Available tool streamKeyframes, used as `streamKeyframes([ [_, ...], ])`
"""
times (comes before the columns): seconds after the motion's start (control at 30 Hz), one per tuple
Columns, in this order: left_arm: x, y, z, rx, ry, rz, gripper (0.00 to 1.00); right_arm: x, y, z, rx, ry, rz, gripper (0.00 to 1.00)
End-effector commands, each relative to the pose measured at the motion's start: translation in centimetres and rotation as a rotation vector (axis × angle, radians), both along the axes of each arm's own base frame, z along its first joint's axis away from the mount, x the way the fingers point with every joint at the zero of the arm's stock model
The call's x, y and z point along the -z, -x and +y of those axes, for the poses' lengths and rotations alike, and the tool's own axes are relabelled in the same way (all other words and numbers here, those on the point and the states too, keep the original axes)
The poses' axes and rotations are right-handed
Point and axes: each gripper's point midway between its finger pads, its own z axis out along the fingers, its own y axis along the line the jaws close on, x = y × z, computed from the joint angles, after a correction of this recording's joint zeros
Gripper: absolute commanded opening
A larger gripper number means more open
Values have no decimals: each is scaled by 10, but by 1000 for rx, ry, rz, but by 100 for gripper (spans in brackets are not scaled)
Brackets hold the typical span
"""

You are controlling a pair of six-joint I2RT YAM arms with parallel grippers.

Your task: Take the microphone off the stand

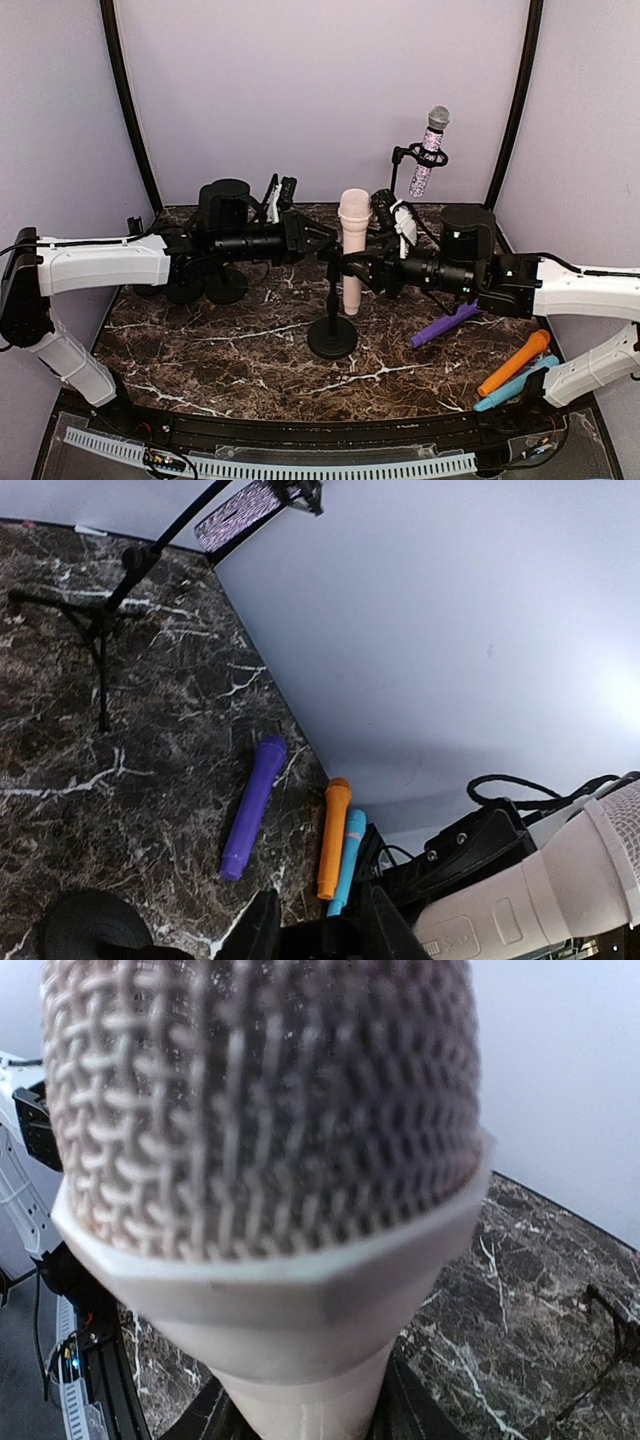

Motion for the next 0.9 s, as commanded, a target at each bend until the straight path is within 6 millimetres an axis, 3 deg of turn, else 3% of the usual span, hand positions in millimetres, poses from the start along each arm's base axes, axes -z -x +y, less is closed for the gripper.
streamKeyframes([
  [0.0,110,21,15,40,-307,154,28,12,-4,-11,60,11,45,20],
  [0.43,124,27,18,52,-378,94,28,34,-3,-14,73,-2,70,20],
  [0.6,114,28,17,68,-364,25,35,39,-1,-14,70,-18,80,21],
  [0.7,100,25,26,36,-376,-33,47,39,1,-16,69,-26,83,29],
  [0.87,74,24,42,-18,-367,-125,60,38,5,-22,70,-36,94,58],
])
